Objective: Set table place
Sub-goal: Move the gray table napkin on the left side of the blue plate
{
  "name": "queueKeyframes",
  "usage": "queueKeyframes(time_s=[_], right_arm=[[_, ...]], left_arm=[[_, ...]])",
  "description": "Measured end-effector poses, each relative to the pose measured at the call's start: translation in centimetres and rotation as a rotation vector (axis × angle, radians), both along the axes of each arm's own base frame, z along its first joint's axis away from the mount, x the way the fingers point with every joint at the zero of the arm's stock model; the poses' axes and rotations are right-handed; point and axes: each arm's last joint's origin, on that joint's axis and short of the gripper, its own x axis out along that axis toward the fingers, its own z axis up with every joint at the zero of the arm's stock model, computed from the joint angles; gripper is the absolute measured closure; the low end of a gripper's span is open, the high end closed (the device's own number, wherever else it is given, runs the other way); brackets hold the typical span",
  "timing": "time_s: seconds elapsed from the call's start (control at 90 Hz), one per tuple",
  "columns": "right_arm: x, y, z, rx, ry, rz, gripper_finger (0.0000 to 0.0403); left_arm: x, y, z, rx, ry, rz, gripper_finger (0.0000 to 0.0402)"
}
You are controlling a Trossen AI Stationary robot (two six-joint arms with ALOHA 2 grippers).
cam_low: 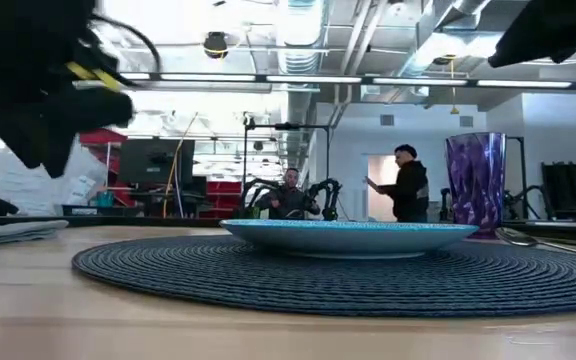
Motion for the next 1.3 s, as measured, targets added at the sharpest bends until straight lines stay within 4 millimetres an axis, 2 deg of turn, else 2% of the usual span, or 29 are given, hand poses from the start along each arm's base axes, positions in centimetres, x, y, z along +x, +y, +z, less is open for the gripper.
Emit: queueKeyframes(time_s=[0.156,0.356,0.5,0.722,0.867,1.089,1.189,1.3], right_arm=[[0.0,0.0,0.0,-0.005,0.004,0.002,0.0302],[0.0,0.0,0.0,-0.002,0.006,0.007,0.0302],[0.0,0.1,0.0,0.01,0.009,0.014,0.0302],[-0.4,0.5,0.0,0.022,0.011,0.039,0.0302],[-0.5,0.6,0.0,0.022,0.011,0.046,0.0302],[-0.4,0.6,0.0,0.024,0.009,0.043,0.0302],[-0.4,0.6,0.0,0.028,0.005,0.043,0.0302],[-0.4,0.6,0.0,0.03,0.003,0.042,0.0302]], left_arm=[[2.3,2.1,-0.5,-0.101,-0.079,-0.031,0.0265],[2.1,3.7,-0.4,-0.139,-0.012,0.054,0.0265],[2.1,3.5,-0.6,-0.176,0.007,0.071,0.0265],[1.1,2.1,-1.9,-0.233,0.021,0.122,0.0265],[0.5,1.3,-2.0,-0.229,0.025,0.144,0.0265],[0.8,1.4,-2.4,-0.228,-0.004,0.1,0.0264],[0.6,1.7,-3.4,-0.234,-0.017,0.092,0.0263],[-0.5,2.2,-4.4,-0.233,0.034,0.128,0.0263]])
